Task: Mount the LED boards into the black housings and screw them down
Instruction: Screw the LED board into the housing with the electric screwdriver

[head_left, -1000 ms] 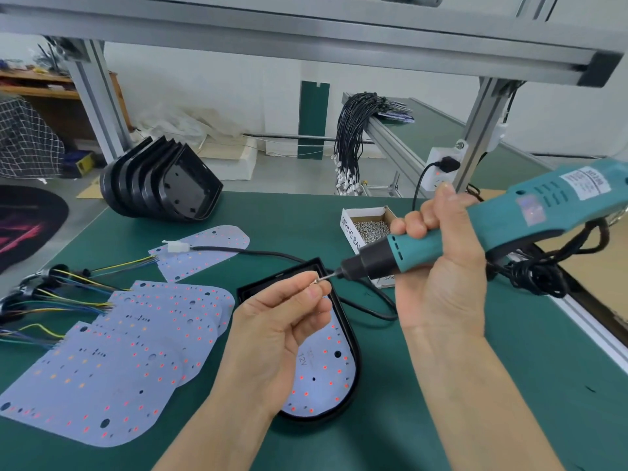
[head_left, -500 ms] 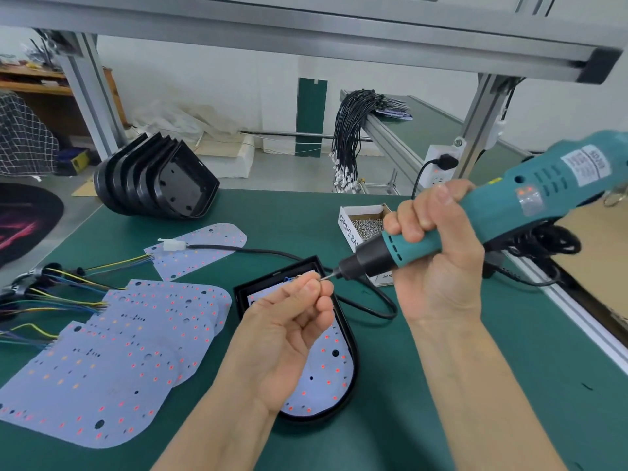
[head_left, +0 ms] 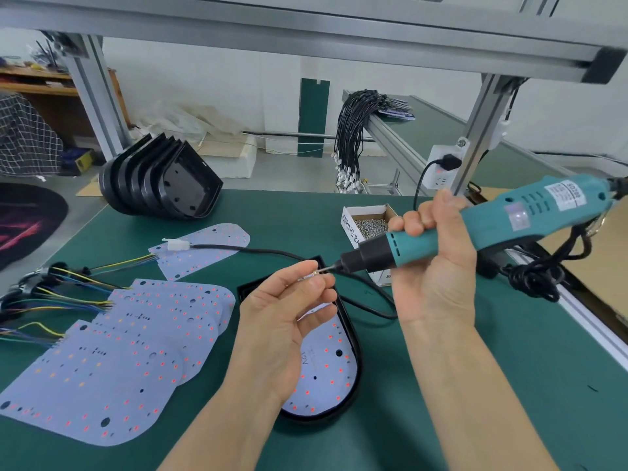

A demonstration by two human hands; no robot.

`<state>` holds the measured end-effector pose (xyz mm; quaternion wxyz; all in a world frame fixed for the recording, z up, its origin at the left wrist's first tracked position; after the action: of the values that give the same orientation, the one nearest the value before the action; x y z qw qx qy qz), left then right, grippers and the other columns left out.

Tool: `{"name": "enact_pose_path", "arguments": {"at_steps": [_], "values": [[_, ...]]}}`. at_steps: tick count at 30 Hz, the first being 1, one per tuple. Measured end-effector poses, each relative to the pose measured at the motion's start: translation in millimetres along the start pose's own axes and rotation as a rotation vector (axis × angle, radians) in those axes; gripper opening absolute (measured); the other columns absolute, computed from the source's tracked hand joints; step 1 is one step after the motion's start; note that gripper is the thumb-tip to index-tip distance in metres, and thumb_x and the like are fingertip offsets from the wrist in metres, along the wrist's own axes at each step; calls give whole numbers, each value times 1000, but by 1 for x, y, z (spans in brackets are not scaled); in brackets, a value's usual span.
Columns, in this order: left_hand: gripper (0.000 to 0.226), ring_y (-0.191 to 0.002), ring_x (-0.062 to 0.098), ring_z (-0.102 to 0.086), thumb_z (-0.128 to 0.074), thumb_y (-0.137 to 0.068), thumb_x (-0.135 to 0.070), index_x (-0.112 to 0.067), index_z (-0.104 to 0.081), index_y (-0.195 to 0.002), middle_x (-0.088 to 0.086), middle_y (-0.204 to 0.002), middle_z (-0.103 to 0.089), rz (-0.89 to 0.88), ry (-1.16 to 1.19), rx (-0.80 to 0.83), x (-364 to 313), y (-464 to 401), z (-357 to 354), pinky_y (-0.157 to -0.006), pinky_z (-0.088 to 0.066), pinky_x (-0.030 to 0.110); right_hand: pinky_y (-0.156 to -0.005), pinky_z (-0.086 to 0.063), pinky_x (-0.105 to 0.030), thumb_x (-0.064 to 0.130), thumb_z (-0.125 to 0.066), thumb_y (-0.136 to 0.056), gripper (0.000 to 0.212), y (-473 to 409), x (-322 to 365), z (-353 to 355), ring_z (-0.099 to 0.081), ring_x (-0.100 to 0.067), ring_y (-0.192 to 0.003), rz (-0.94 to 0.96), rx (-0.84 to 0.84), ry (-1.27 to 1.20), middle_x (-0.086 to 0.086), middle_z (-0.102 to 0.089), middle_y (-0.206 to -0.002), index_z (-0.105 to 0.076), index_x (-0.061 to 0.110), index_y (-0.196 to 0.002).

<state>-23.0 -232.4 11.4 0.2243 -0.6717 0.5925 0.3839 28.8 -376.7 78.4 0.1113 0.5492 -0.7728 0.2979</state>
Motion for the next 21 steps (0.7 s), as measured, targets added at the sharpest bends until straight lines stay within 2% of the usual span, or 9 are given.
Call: {"name": "enact_pose_path", "arguments": {"at_steps": [7, 11, 15, 19, 21], "values": [[23, -61, 17, -69, -68, -64, -4, -2, -72, -86, 13, -78, -73, -5, -3, 2, 3, -2, 0, -55, -55, 22, -60, -45, -23, 9, -57, -90, 36, -1, 0, 3, -42, -7, -49, -18, 0, 12, 7, -40, -58, -52, 25, -58], [15, -62, 18, -70, -64, -72, -2, -7, -78, -75, 14, -79, -74, -14, -14, 11, 3, -1, 1, -55, -55, 22, -59, -46, -23, 8, -56, -91, 32, -2, 2, 5, -43, -7, -49, -9, -4, 31, 7, -40, -58, -47, 22, -64], [25, -62, 17, -69, -60, -83, 0, -13, -79, -72, 11, -78, -74, -28, -67, 6, 2, -1, -1, -54, -55, 24, -59, -45, -23, 7, -57, -90, 30, -3, 2, 5, -42, -7, -49, -3, 6, 40, 7, -40, -58, -47, 23, -66], [15, -61, 14, -66, -66, -68, -12, -16, -79, -73, 9, -79, -74, -49, -66, 13, 3, -1, -2, -53, -54, 24, -60, -45, -23, 7, -57, -89, 30, -2, 2, 2, -42, -8, -50, 7, 3, 41, 6, -40, -59, -47, 23, -66], [15, -58, 13, -66, -66, -66, -11, -14, -79, -72, 9, -76, -74, -73, -40, -2, 5, -1, -1, -55, -55, 23, -60, -44, -23, 8, -58, -88, 28, -1, 2, 3, -42, -7, -50, 11, -15, 48, 6, -39, -59, -44, 22, -69]]}}
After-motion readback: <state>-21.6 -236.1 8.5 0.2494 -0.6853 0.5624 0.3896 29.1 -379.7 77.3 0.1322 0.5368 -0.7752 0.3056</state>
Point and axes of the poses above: each hand's wrist, its own y-axis away from the middle knuckle, its own z-axis out of the back of the hand, x = y × z, the point moved 5 cm from there along -y, towards the middle knuckle
